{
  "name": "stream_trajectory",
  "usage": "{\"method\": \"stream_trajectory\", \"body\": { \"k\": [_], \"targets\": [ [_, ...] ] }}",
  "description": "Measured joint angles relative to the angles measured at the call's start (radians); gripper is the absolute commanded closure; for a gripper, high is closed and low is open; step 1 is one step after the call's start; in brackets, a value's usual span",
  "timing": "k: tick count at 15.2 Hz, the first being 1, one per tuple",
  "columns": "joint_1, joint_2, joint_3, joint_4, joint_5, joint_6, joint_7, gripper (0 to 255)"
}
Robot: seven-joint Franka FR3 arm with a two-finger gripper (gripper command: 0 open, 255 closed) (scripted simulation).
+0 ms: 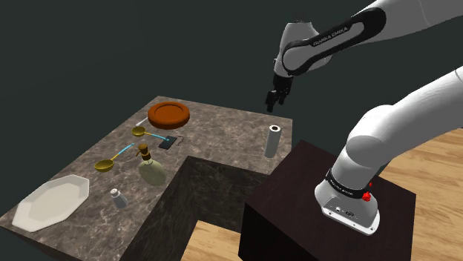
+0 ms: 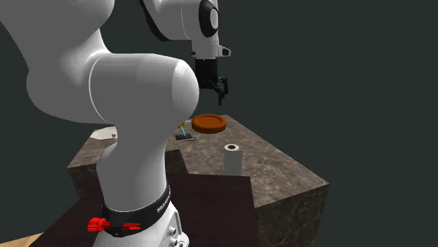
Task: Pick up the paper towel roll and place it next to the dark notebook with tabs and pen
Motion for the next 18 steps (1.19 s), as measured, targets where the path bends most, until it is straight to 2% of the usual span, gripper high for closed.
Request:
{"method": "stream_trajectory", "body": {
  "k": [5, 10, 14, 18],
  "targets": [
    [-0.013, 0.180, -0.057, -0.016, -0.023, 0.194, -0.072, 0],
    [-0.014, 0.394, -0.119, 0.004, 0.000, 0.387, -0.176, 0],
    [-0.011, 0.597, -0.133, 0.060, 0.111, 0.530, -0.305, 0],
    [-0.035, 0.691, -0.104, 0.083, 0.193, 0.597, -0.379, 0]
  ]
}}
